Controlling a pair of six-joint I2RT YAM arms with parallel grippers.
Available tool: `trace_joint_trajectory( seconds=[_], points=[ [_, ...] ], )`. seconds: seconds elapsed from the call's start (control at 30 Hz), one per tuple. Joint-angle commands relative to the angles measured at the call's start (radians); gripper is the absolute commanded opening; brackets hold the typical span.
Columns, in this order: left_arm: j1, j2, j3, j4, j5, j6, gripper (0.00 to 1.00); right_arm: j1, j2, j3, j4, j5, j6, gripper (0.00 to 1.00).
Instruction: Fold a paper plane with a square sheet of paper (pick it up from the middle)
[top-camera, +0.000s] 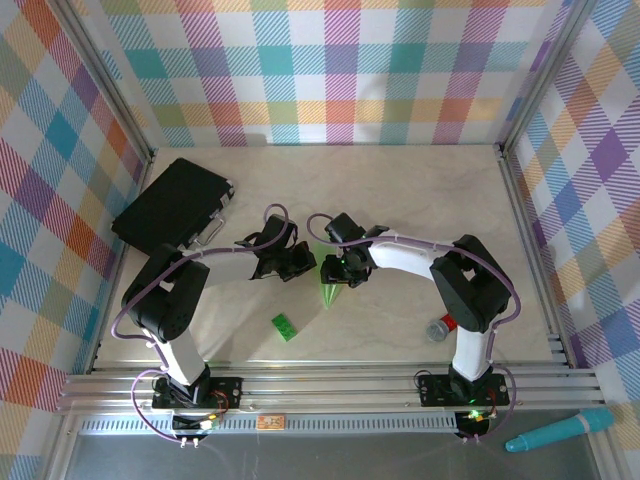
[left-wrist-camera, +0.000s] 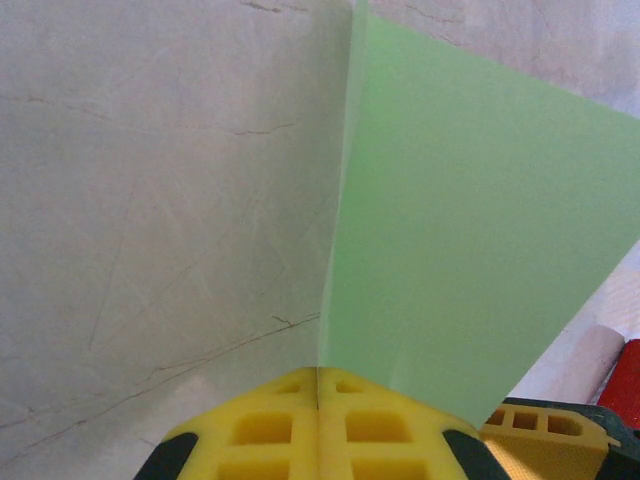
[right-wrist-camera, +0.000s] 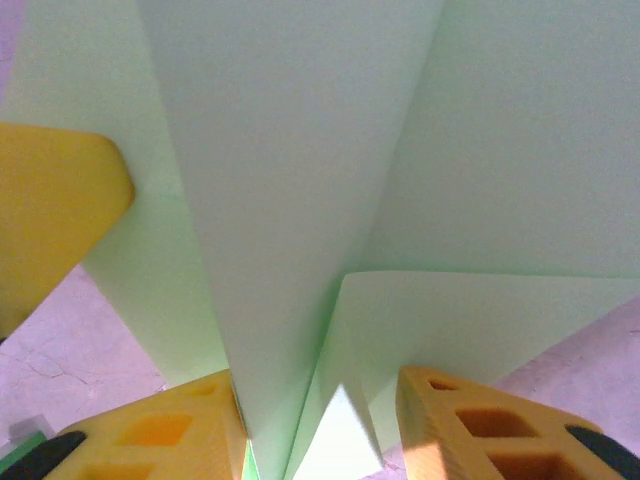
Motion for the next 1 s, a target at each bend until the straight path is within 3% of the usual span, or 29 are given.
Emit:
trace_joint_trajectory(
  seconds=[0.0,0.27,0.57,0.97],
  points=[
    [0.007,-0.017,-0.011,0.012,0.015,-0.008,0.03,0.009,0.011,0.028,-0.025,0.006,0.015,0.43],
    [0.007,-0.031,-0.018,0.004,0.007,-0.008,0.08,0.024,0.041,0.058,-0.044,0.007,0.038,0.43],
    [0.051,-0.146,-0.081,-0.046,-0.089,-0.039,0.32,0.035,0.066,0.094,-0.116,0.068,0.089,0.36],
    [0.123,-0.233,-0.154,-0.088,-0.131,-0.058,0.5,0.051,0.1,0.144,-0.187,0.115,0.135,0.33]
  ],
)
